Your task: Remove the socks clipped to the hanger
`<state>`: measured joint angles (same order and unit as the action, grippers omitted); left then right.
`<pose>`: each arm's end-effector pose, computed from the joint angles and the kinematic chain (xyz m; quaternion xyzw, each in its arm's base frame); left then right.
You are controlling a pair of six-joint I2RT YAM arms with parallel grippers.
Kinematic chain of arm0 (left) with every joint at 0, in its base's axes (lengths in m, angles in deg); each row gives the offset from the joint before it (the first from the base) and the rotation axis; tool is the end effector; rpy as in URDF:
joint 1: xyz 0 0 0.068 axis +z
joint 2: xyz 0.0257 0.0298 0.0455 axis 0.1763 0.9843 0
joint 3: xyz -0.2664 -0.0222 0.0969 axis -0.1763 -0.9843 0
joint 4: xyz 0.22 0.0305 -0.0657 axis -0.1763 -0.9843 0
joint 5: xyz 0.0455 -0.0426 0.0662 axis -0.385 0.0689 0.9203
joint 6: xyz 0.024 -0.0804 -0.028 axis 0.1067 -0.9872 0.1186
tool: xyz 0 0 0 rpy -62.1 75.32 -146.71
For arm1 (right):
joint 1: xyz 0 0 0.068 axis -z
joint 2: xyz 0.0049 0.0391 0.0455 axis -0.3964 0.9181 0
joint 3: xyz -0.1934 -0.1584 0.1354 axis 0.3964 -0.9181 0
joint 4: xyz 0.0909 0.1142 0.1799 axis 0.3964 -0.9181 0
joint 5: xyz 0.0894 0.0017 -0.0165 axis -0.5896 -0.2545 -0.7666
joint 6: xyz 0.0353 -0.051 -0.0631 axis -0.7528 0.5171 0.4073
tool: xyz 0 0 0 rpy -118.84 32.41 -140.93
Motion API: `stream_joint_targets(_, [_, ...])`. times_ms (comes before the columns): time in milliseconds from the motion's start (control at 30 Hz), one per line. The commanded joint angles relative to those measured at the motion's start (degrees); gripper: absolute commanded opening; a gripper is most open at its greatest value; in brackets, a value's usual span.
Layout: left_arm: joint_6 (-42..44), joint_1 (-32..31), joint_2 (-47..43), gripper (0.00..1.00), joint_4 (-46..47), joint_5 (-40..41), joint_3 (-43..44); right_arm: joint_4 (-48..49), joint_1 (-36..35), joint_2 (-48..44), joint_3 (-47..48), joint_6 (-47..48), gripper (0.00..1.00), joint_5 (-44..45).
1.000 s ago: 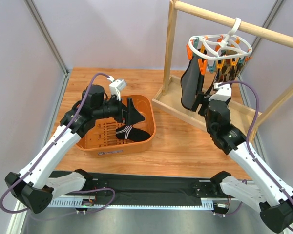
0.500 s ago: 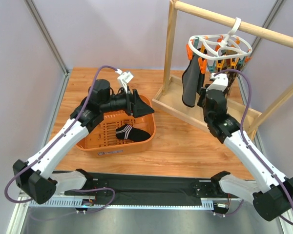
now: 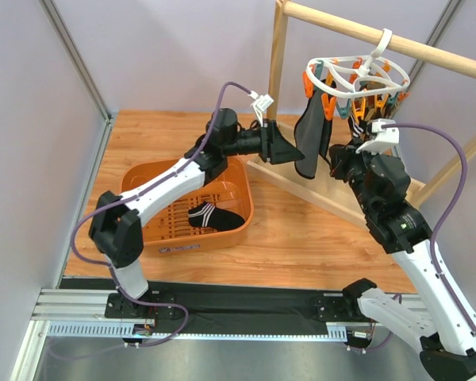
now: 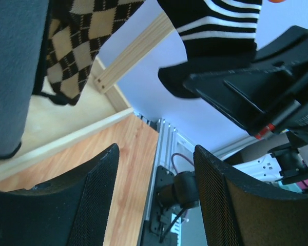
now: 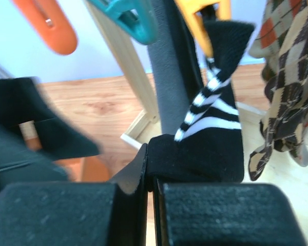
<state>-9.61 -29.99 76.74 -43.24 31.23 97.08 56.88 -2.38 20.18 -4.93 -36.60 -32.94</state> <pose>0.2794 -0.3034 0.3992 0.2222 0.6707 -0.6302 0.3220 0.1738 0.0573 0.4105 0.0335 0.7528 0.1188 0.6466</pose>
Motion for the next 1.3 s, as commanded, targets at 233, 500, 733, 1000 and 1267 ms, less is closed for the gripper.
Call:
stream_joint_targets(233, [-16.65, -3.19, 13.52, 0.68, 30.79, -5.20, 9.06, -4.26, 0.34, -3.24, 2.08, -4.13, 0.00, -7.85])
stream_joint_targets(500, [-20.70, -5.03, 18.80, 0.70, 38.17, -4.67, 12.50, -3.82, 0.25, -4.38, 1.46, -6.33, 0.00, -8.90])
stream_joint_targets(733, [-25.88, -5.39, 20.21, 0.59, 45.55, -5.37, 11.98, -3.99, 0.34, -5.17, 1.38, -8.17, 0.00, -6.63])
stream_joint_targets(1000, [-30.89, -5.56, 21.27, 0.51, 53.99, -5.99, 10.39, -4.26, 0.34, -4.74, 3.05, -9.23, 0.00, -7.94])
stream_joint_targets(1267, [-31.60, -5.56, 20.39, 0.51, 54.00, -7.04, 7.85, -4.43, 0.51, -4.82, 4.10, -10.29, 0.00, -7.67])
